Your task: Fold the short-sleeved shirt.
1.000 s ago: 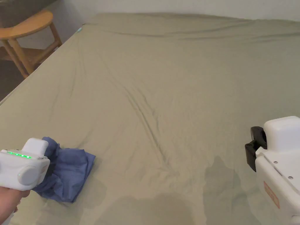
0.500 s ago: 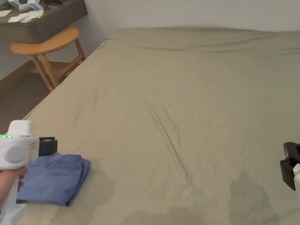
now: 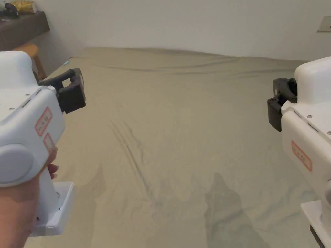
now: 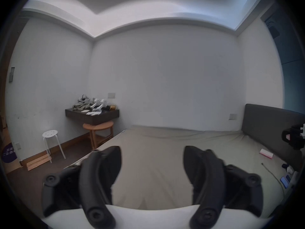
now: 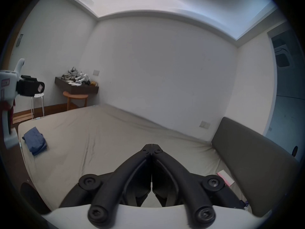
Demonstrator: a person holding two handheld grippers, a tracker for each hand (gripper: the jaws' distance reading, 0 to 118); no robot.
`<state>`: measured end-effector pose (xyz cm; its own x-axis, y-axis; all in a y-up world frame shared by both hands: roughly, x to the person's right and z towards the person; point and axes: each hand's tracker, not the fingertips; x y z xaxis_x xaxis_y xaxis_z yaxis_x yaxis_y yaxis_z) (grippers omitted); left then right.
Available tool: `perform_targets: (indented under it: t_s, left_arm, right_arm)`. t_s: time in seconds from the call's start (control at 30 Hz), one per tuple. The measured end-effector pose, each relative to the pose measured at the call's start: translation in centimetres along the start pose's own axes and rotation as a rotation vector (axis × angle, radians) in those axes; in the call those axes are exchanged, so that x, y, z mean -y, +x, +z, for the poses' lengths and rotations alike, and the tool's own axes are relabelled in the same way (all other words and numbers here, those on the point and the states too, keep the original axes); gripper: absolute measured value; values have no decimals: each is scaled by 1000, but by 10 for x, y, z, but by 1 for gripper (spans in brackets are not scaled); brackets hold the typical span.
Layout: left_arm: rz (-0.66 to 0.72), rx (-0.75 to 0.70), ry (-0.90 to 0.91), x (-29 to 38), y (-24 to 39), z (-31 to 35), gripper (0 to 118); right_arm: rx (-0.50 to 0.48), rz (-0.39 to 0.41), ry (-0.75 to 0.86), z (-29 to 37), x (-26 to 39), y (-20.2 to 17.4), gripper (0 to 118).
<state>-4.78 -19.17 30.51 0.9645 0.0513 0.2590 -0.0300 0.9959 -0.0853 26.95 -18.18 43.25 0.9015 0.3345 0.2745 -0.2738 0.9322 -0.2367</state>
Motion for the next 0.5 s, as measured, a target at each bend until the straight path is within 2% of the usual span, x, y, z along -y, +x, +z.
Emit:
perform_targets:
  t_s: [0.03, 0.07, 0.2, 0.27, 0.4, 0.5]
  left_arm:
    - [-6, 19, 22, 0, 22, 10, 31]
    - [-15, 31, 33, 0, 31, 11, 20]
    - [-51, 86, 77, 9, 90, 34, 12]
    - [-100, 119, 89, 13, 112, 44, 0]
    - [-131, 138, 112, 18, 140, 64, 0]
    - [-160, 163, 114, 23, 155, 73, 0]
  right_arm:
    - [15, 1, 18, 7, -2, 3, 2]
    - [24, 0, 30, 13, -1, 4, 2]
    - [37, -15, 51, 37, 3, 9, 2]
    - [22, -35, 51, 47, 9, 12, 2]
    - [44, -28, 51, 59, 21, 16, 2]
    - [41, -59, 53, 67, 29, 20, 2]
